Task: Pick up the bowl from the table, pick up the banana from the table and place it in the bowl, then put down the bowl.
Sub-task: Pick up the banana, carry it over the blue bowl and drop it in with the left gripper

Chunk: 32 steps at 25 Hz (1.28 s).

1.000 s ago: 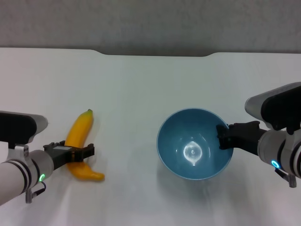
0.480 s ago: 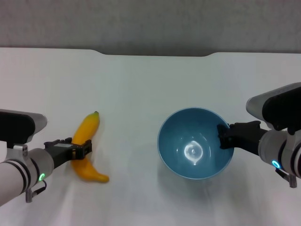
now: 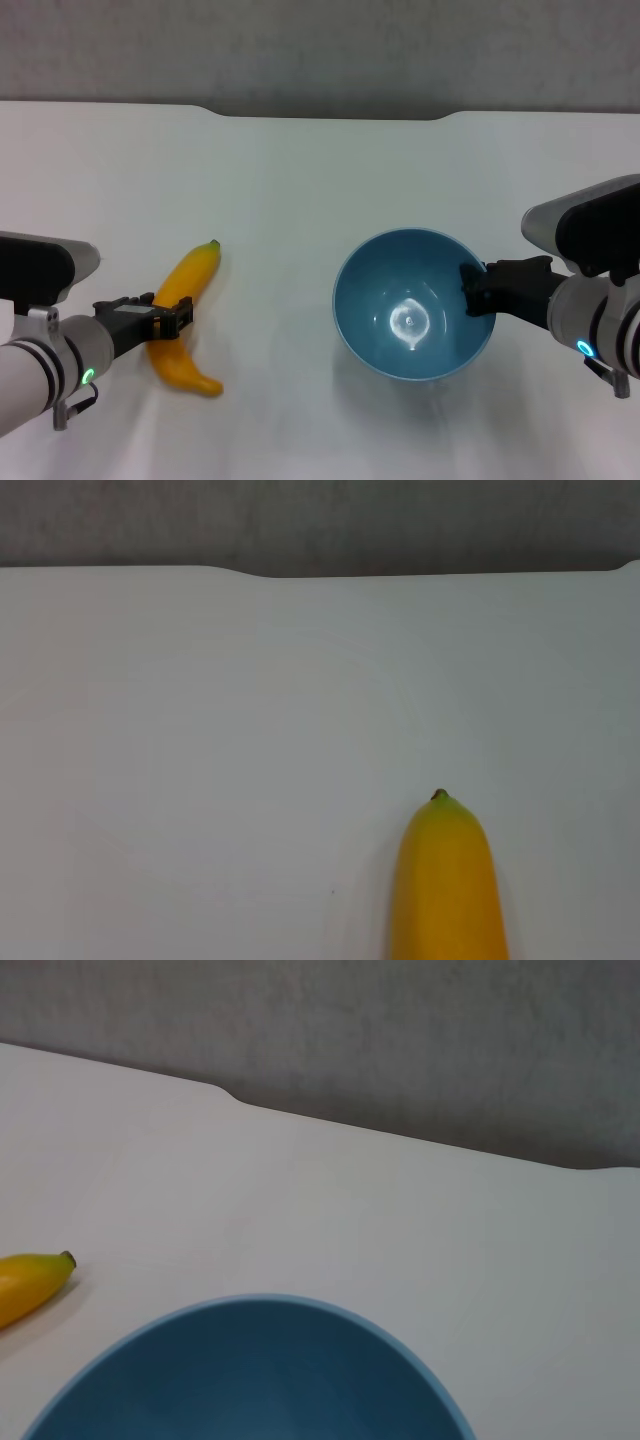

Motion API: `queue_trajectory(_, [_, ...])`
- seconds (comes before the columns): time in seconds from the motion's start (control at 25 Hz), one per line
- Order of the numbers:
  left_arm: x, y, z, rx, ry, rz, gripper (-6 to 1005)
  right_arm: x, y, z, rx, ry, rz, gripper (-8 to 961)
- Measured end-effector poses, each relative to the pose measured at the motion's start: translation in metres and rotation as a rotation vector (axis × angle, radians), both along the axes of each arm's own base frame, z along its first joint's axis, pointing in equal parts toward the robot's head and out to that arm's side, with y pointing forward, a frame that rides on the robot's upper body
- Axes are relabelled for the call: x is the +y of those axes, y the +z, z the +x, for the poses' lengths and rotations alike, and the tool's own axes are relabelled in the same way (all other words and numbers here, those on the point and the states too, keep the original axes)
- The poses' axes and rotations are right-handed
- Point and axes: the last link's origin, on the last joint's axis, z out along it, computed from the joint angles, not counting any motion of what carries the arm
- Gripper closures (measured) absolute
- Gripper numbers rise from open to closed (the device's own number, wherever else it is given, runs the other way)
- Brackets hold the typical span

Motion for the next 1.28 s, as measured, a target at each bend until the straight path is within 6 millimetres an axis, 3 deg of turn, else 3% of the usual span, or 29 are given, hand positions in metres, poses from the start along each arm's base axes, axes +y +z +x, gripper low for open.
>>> queue_trajectory(0.24, [-0.001, 0.007, 0.008, -0.029, -0.017, 0.014, 472, 0.000, 0.001, 0.004, -0.003, -0.009, 0.003, 889])
queue_trajectory(0.36, [-0.004, 0.030, 0.021, -0.094, -0.037, 0.061, 473, 0.000, 0.001, 0.006, -0.003, -0.012, 0.005, 888])
queue_trajectory(0.6, [-0.006, 0.055, 0.039, -0.252, -0.040, 0.029, 471, 0.002, -0.004, 0.013, 0.004, -0.015, 0.013, 886])
queue_trajectory(1.08, [-0.019, 0.086, 0.086, -0.626, -0.317, -0.095, 450, 0.008, -0.029, -0.005, 0.058, 0.044, -0.032, 883])
queue_trajectory(1.28, [-0.019, 0.081, 0.089, -0.749, -0.355, -0.125, 442, 0.012, -0.035, -0.016, 0.073, 0.073, -0.043, 881])
